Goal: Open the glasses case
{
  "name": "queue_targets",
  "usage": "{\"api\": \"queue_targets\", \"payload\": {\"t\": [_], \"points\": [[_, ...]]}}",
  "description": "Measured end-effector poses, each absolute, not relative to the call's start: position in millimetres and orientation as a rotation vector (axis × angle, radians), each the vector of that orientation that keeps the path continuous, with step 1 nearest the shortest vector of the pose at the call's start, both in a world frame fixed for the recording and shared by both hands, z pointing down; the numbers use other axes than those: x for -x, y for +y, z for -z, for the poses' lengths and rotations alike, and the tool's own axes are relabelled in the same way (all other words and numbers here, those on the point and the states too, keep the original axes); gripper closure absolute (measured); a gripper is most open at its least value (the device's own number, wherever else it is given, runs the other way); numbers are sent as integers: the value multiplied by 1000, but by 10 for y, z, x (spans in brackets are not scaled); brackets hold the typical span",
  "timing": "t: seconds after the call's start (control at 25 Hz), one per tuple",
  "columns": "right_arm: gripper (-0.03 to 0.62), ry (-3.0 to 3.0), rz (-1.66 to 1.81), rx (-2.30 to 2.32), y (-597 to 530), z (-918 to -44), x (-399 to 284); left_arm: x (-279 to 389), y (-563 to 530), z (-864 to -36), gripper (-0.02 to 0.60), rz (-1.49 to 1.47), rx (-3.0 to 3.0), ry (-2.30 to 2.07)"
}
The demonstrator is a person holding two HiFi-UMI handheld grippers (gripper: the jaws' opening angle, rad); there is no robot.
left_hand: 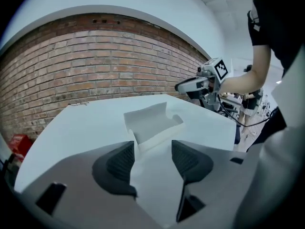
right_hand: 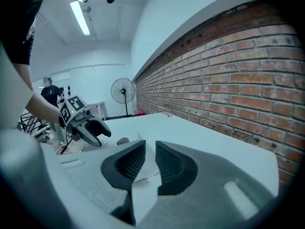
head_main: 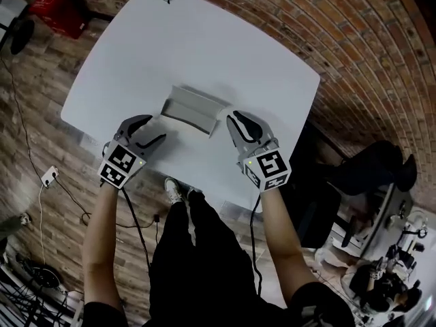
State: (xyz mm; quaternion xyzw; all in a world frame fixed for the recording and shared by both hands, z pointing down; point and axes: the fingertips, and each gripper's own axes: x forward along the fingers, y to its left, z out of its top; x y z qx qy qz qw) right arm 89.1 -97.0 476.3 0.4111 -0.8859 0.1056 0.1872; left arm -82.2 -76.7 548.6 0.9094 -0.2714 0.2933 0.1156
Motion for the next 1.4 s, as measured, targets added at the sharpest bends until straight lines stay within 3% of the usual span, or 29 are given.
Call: {"api": "queue_targets", "payload": {"t": [0.32,0.44,1.4], "points": [[548,-2451,-384,-1255,-591,-4481,-978,908,-514,-5304,525,-672,-2492,-936],[588,-2472,-390,-1297,-529,-4276,-1025,954,-541,-5086,555,-578,-2479,-1031],[588,-2625,-53,-1447,-287,-2676,-1281,1270,-423,-2548,571,-109,-2762,-1505]]}}
